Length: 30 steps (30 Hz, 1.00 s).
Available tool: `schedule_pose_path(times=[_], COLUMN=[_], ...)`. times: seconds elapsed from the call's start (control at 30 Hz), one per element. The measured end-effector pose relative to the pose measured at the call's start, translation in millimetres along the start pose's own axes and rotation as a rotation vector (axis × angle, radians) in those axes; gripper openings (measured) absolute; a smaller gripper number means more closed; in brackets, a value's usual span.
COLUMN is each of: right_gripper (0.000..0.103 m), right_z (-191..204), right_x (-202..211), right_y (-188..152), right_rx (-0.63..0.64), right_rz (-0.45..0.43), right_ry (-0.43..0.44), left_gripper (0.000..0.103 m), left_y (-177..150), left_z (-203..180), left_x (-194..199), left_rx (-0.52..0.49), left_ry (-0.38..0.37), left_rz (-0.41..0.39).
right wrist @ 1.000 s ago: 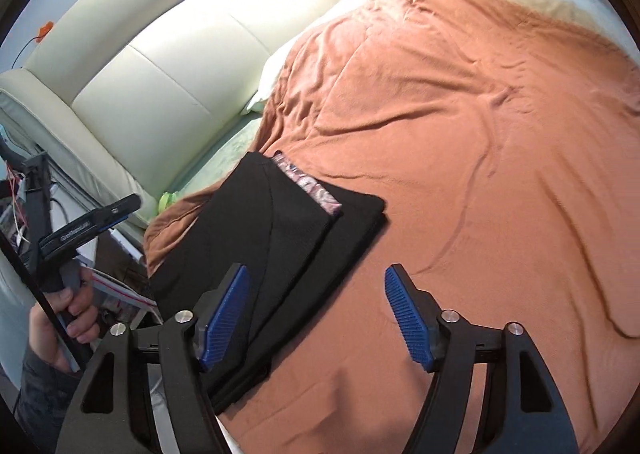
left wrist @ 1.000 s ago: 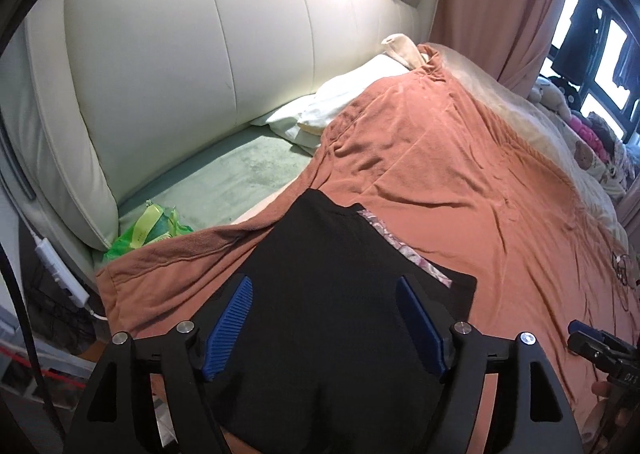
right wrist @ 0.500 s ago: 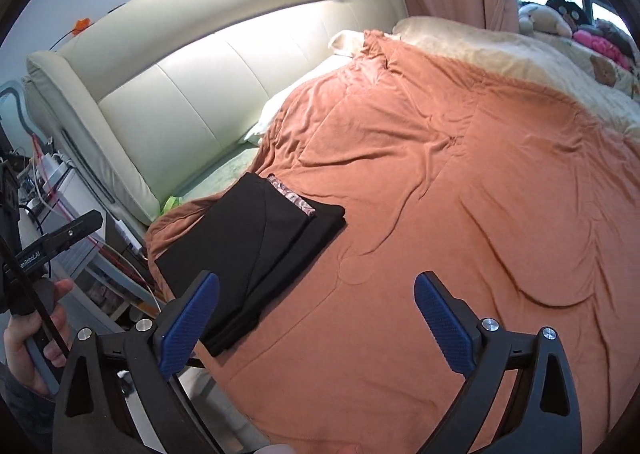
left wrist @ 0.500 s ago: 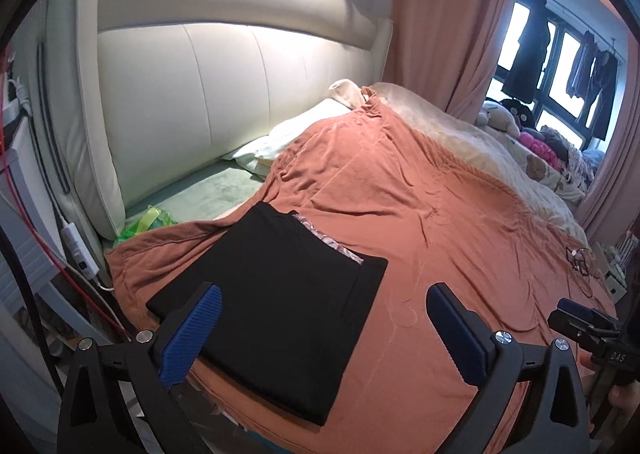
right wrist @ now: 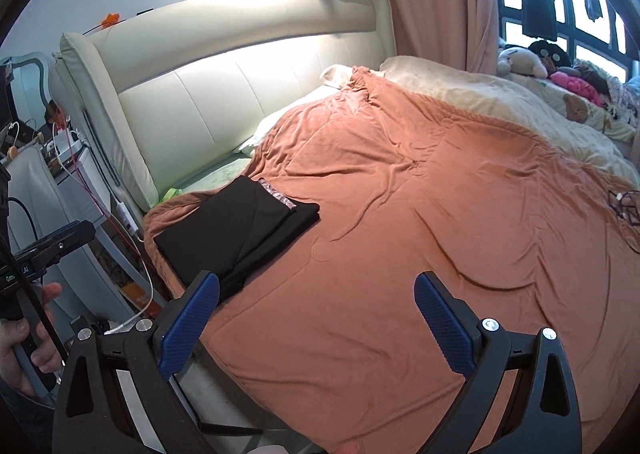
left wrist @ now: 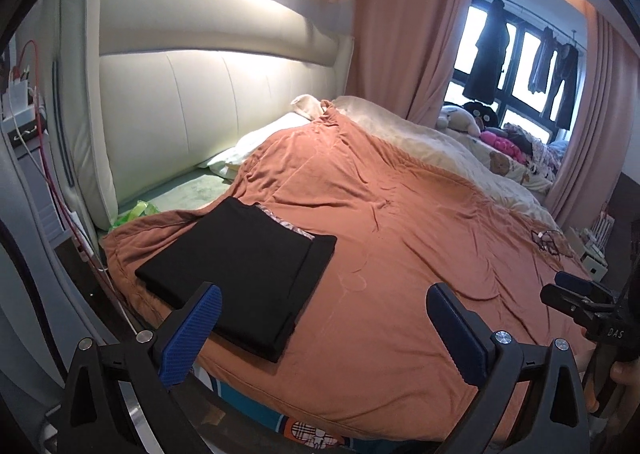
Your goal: Fold small clothes
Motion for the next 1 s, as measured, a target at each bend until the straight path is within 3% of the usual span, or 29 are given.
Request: schedule_pose_path(times=[0.4,0.67,1.0], right_gripper=[0.098,0.098,0.098], right_z=[-3.5,-1.3,21.7], right_x=[85.1,146.3,192.9], right_y=[-74.0,-123.1,-177.4], right_rx=[-0.049,-0.013,-0.018], right_rz=[-0.052,-0.091,-0.132], right_ry=[-0.081,-0.194,-0.225], left_gripper=[0.103,0.103,0.103], left_y=[-57.0,-98.3,-142.5], left_z=[-53.8,-82.1,-110.0], left_x=[66.3,111.2,156.1], left_rx=[-0.090,-0.115,-0.163], left_ry=[-0.074,-0.120,-0.163], left_rz=[-0.041,-0.070,-0.098])
Point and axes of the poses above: each gripper's, at about its wrist camera, not at the fingertips, and x roughly against the way its jaws point, z to its left, y to its top, the point moved 9 cm from there along -x, roughly the way its jaws point, and after that the axes turned 3 degrees about y, right-handed, at the moved point
